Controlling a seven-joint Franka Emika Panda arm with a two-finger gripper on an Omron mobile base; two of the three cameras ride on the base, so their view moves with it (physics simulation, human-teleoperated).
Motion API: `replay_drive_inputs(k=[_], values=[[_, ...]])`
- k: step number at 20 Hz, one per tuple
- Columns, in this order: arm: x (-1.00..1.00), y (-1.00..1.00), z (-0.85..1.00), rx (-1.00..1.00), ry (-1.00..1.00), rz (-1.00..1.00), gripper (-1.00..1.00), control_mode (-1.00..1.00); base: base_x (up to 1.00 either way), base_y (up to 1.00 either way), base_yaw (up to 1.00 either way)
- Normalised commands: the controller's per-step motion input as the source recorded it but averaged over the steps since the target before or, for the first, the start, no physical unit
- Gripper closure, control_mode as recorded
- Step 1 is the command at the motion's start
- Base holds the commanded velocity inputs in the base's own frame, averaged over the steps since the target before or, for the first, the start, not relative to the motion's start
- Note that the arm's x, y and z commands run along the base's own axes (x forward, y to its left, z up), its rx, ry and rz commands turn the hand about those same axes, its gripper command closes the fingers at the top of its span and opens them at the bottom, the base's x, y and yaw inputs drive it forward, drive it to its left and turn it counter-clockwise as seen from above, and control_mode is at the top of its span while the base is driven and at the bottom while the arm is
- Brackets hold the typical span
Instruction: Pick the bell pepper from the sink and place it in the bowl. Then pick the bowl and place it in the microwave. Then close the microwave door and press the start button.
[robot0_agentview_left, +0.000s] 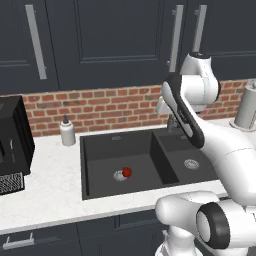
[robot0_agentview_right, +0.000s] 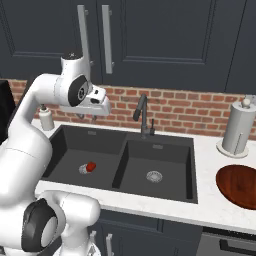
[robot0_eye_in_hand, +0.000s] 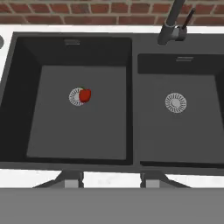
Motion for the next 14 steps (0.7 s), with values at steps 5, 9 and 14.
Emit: replay_drive_inputs(k=[5,9,14], values=[[-0.5,0.07,-0.03,0.0,0.0,0.0,-1.0,-1.0,0.0,0.0,0.0],[-0.74,0.32,-0.19,0.0,0.0,0.0,-1.0,-1.0,0.0,0.0,0.0],[-0.44,0.5,-0.46,0.0,0.0,0.03,-1.0,-1.0,0.0,0.0,0.0]])
